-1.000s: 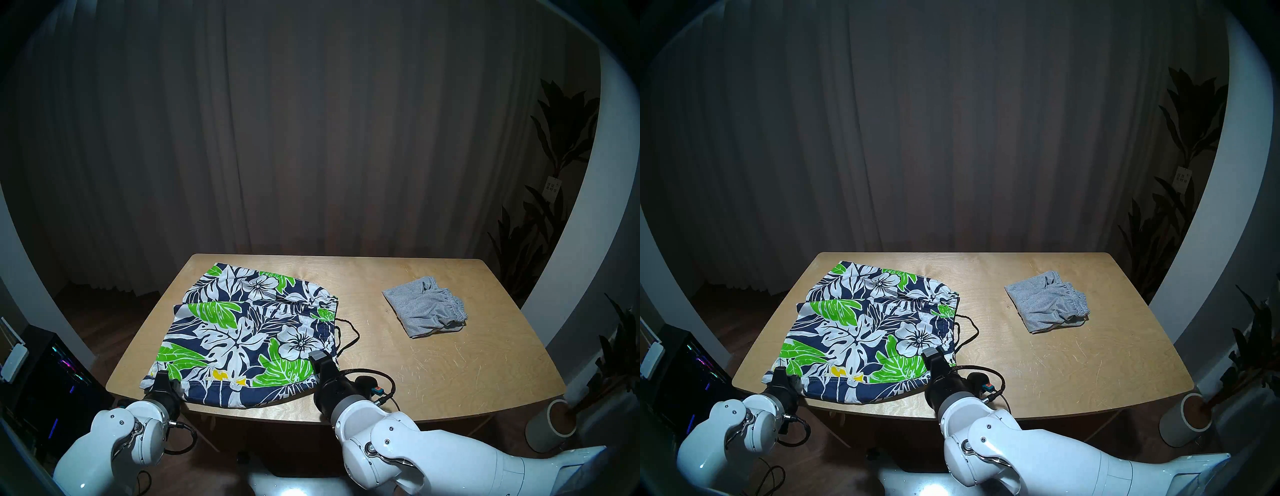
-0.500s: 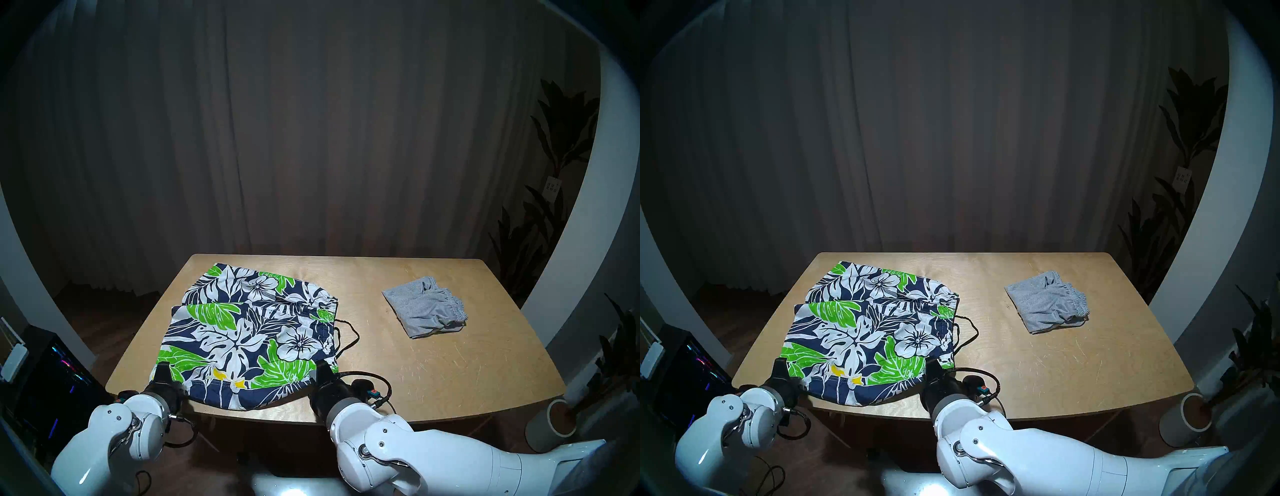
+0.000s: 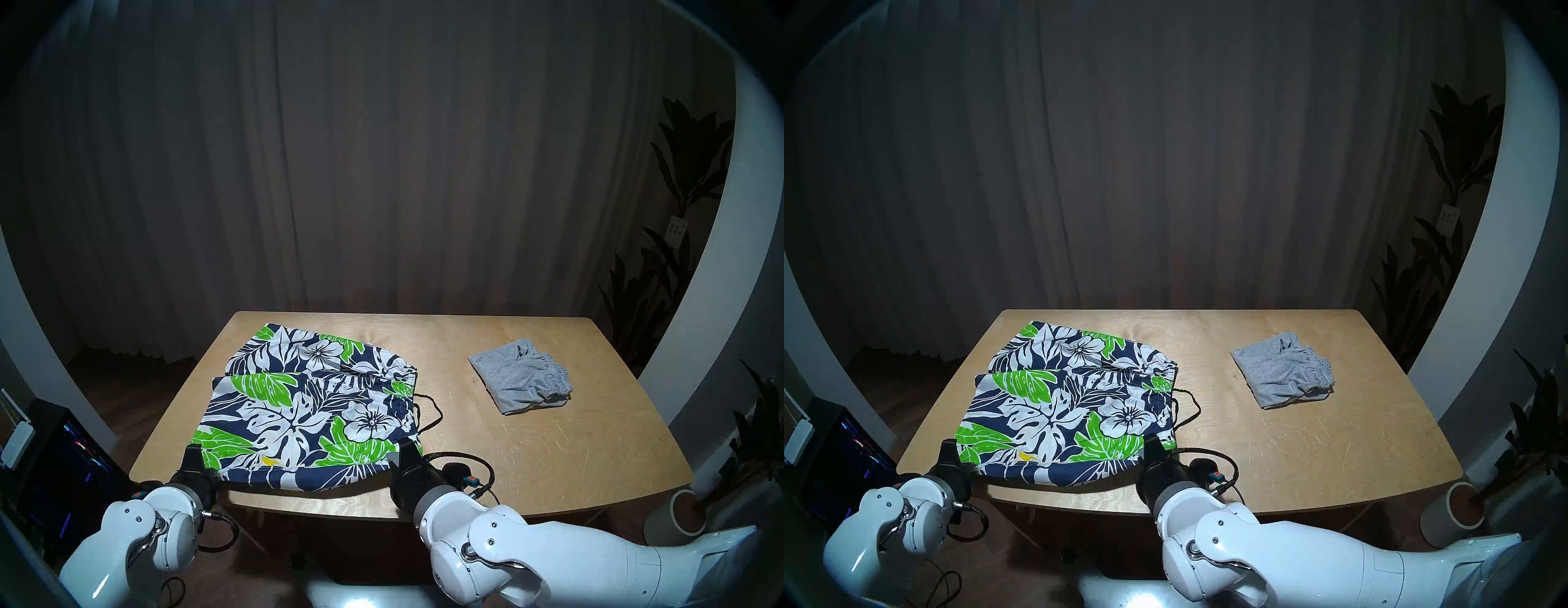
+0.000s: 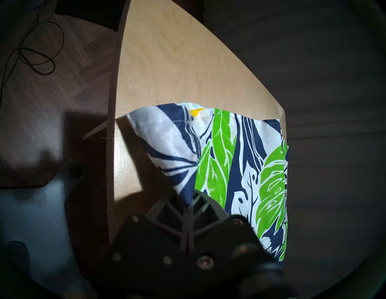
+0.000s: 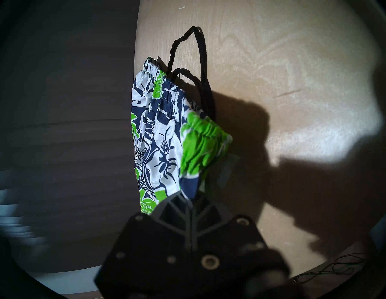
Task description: Fold pants twice and stack them
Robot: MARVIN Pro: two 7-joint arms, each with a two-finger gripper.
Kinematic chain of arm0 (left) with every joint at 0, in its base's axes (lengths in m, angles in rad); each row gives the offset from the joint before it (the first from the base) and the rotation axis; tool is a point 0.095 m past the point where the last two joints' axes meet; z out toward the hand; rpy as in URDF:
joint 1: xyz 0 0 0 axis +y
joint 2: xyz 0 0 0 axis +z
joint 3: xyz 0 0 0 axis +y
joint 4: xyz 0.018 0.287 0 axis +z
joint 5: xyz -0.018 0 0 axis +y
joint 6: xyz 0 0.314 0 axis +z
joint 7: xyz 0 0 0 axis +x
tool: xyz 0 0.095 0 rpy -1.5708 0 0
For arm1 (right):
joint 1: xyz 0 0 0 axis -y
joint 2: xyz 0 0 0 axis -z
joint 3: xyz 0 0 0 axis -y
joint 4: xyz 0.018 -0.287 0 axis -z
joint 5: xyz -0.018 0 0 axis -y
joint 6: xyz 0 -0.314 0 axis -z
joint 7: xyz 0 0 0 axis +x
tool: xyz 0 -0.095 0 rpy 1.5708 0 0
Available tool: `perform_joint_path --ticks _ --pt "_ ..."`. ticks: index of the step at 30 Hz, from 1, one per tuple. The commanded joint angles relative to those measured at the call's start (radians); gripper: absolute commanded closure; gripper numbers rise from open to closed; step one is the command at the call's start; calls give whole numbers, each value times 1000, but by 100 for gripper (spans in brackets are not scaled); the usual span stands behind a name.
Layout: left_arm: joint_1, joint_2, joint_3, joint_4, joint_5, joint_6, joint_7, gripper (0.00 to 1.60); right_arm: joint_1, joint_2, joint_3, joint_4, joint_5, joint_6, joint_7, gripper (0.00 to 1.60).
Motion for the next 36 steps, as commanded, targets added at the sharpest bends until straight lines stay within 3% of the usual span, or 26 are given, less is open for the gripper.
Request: perform_joint_path --ticks 1,24,36 --pt "49 -19 -11 -55 12 -19 -19 160 -13 56 19 -72 29 19 3 160" --pt "165 -73 -20 -146 41 -50 -78 160 -84 221 43 -204 118 68 57 160" --pt "115 -26 -87 -159 68 -3 -159 160 -84 193 102 -264 129 -22 108 160"
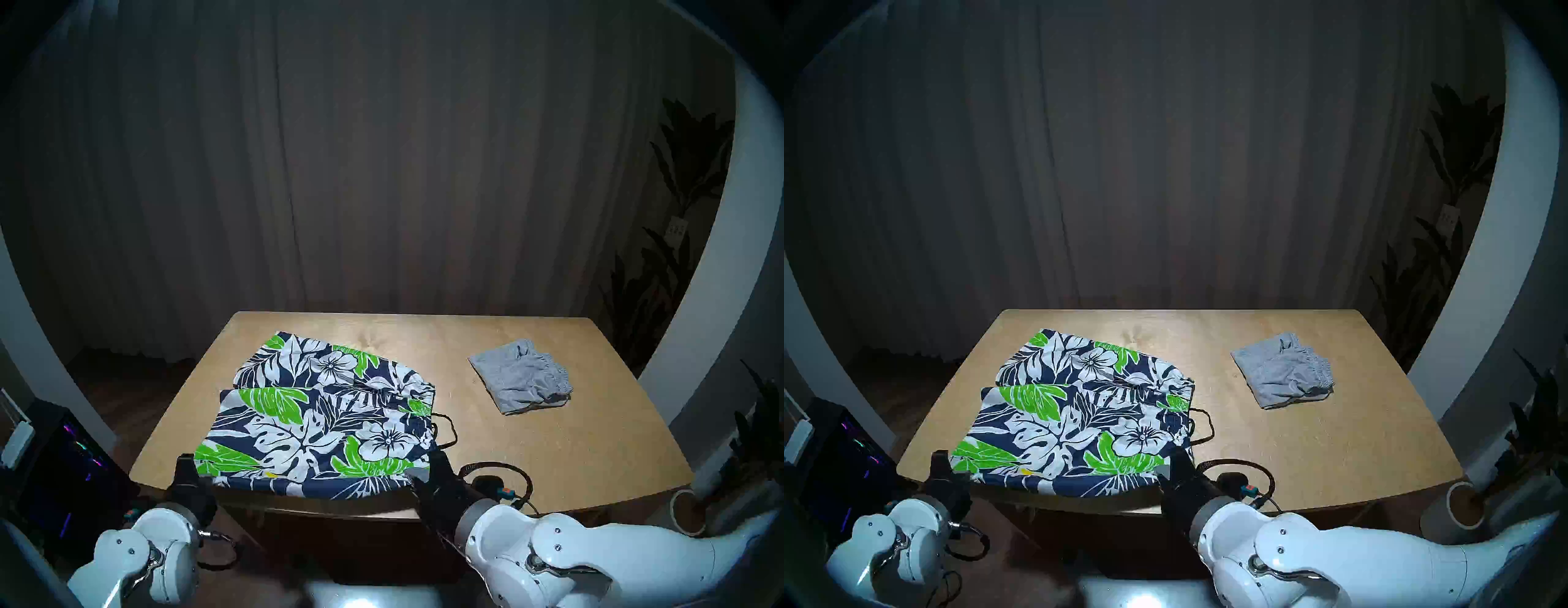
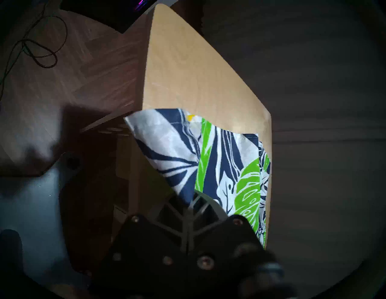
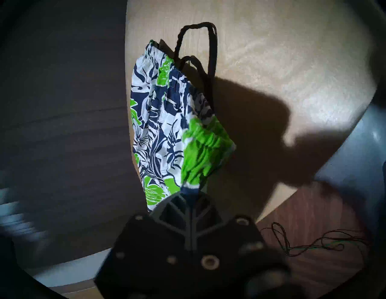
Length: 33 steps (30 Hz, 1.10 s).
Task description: Fold pants twice and stack them
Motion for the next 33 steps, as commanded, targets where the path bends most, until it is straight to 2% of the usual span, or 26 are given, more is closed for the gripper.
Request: perform_joint_path --ticks 1,6,15,19,20,21,23,25,26,27,28,30,32,33 --pt "-47 48 -50 -9 22 43 -62 160 8 -29 47 -52 -8 -70 39 160" --pt "-116 90 -58 35 14 101 -78 160 13 -65 71 -57 -1 -123 40 160" --pt "-225 188 -76 114 -9 220 -110 160 41 -133 75 -36 -22 -189 27 160" --pt "-255 234 -88 143 -16 269 -131 160 65 -151 77 -14 -23 -195 13 160" --pt "-287 247 -79 162 -24 279 -132 160 70 -156 78 -8 -24 -197 10 160" --pt "-268 247 -94 158 -26 290 -144 160 74 -160 78 -4 -24 -198 9 160" --pt "-309 284 -81 186 -37 313 -150 160 82 -171 79 7 -23 -203 1 160" --pt "-314 295 -86 194 -42 333 -160 160 88 -186 80 20 -20 -208 -1 160" --pt "-346 313 -73 212 -50 344 -159 160 93 -196 82 30 -19 -212 -5 160" --pt "-333 315 -82 208 -51 350 -167 160 96 -203 83 35 -17 -213 -7 160" --pt "-363 332 -70 225 -57 363 -168 160 102 -214 85 43 -17 -216 -9 160" --pt "-364 348 -74 228 -64 378 -178 160 112 -231 91 53 -13 -221 -15 160" --pt "-401 366 -61 245 -72 396 -179 160 123 -246 97 64 -13 -225 -19 160" --pt "-390 375 -67 243 -75 399 -185 160 128 -251 100 68 -12 -225 -22 160"
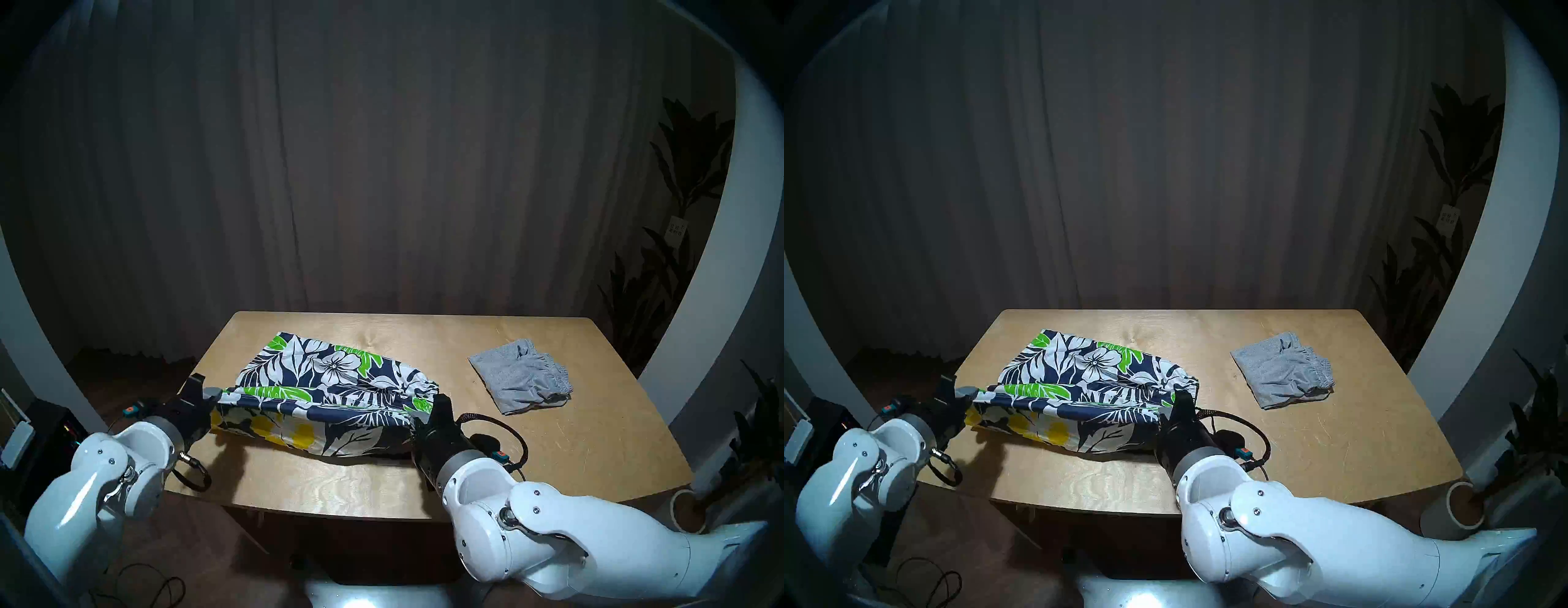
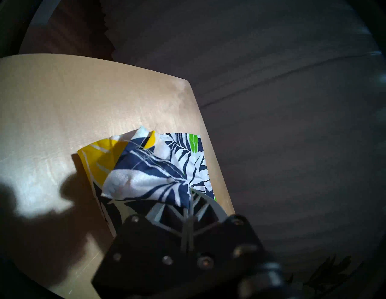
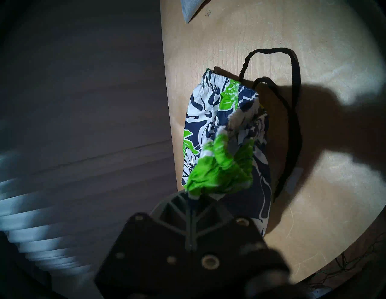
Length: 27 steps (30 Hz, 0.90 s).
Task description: Fold pants twice and stack them
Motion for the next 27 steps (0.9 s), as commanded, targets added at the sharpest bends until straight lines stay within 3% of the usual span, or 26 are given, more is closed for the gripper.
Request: perform_joint_path --ticks 1,13,27 --pt "-105 93 -6 24 -10 35 -32 160 52 -69 30 14 0 -21 -3 160" --pt "-228 163 52 93 -47 105 -49 160 102 -134 63 78 8 -42 -34 160" --pt "-370 177 150 148 -70 156 -63 160 133 -174 79 151 9 -61 -54 160"
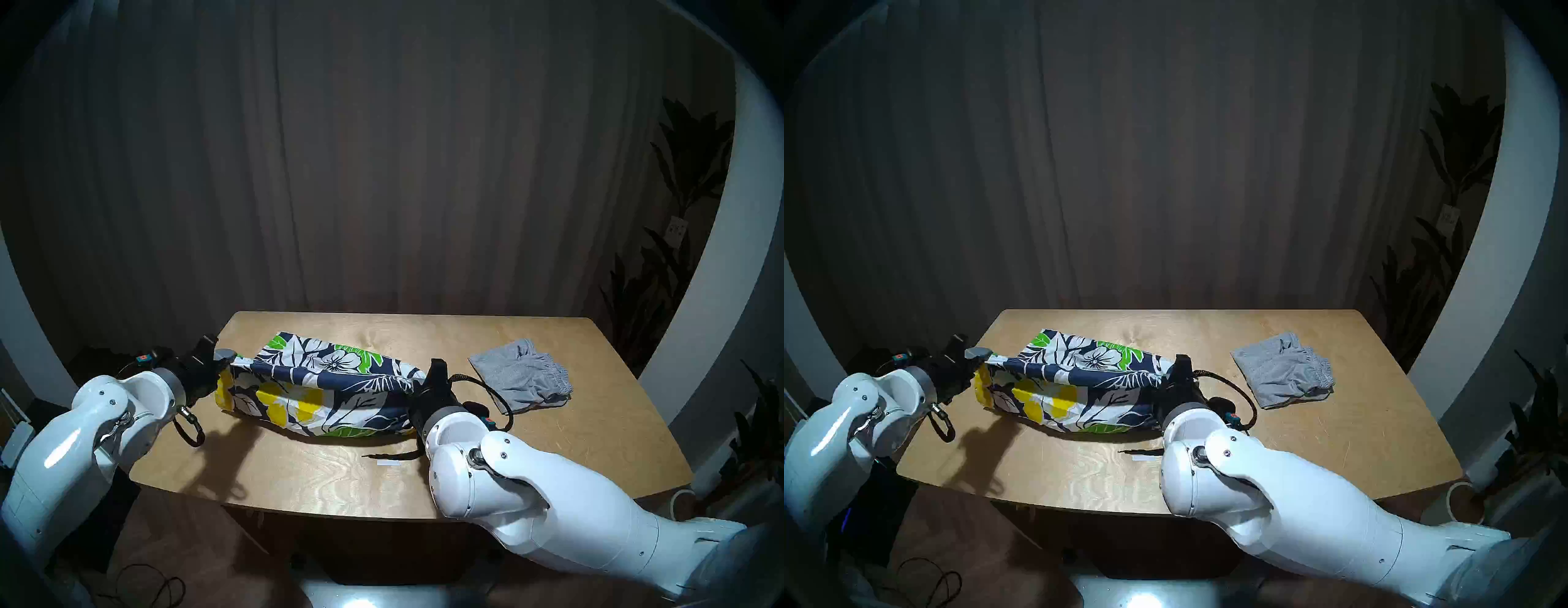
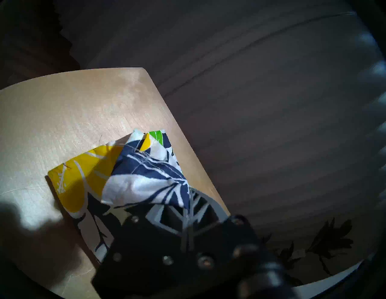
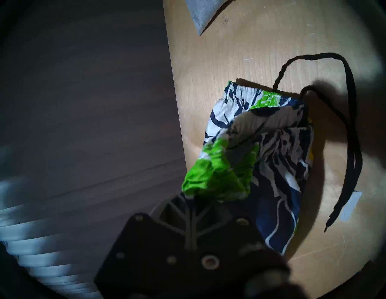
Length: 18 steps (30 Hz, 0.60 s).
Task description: Fold pants twice and stack them
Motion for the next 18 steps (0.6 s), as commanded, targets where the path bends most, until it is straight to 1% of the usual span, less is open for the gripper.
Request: perform_joint_path --ticks 1,3,5,10,12,14,18 --pt "-111 19 21 8 1 14 -19 160 30 -39 16 12 1 -10 2 160" --pt "-140 16 38 17 -2 21 -18 160 33 -42 18 20 1 -12 1 160" --pt "-141 17 43 20 -2 25 -22 160 36 -46 19 29 0 -15 1 160" --pt "-204 9 82 43 -7 39 -19 160 43 -55 22 51 0 -21 0 160" --pt "-207 7 87 47 -7 42 -21 160 45 -56 23 56 0 -21 0 160" --pt "-234 3 104 57 -7 47 -19 160 48 -59 25 64 0 -21 -1 160" --pt "-263 -3 125 72 -7 54 -18 160 51 -62 28 77 -1 -21 -1 160"
